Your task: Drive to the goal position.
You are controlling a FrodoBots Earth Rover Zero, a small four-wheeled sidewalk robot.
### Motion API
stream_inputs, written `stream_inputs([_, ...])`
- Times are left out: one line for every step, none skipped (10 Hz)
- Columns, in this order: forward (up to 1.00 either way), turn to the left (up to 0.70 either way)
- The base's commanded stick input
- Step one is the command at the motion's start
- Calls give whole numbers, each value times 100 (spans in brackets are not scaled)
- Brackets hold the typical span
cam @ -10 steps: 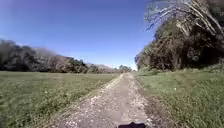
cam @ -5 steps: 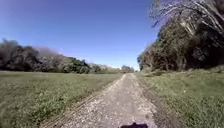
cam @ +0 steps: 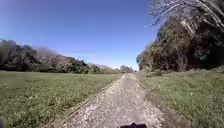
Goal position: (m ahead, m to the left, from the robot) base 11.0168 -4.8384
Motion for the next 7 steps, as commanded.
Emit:
stream_inputs([50,0])
stream_inputs([50,0])
stream_inputs([50,0])
stream_inputs([50,0])
stream_inputs([50,0])
stream_inputs([50,0])
stream_inputs([50,0])
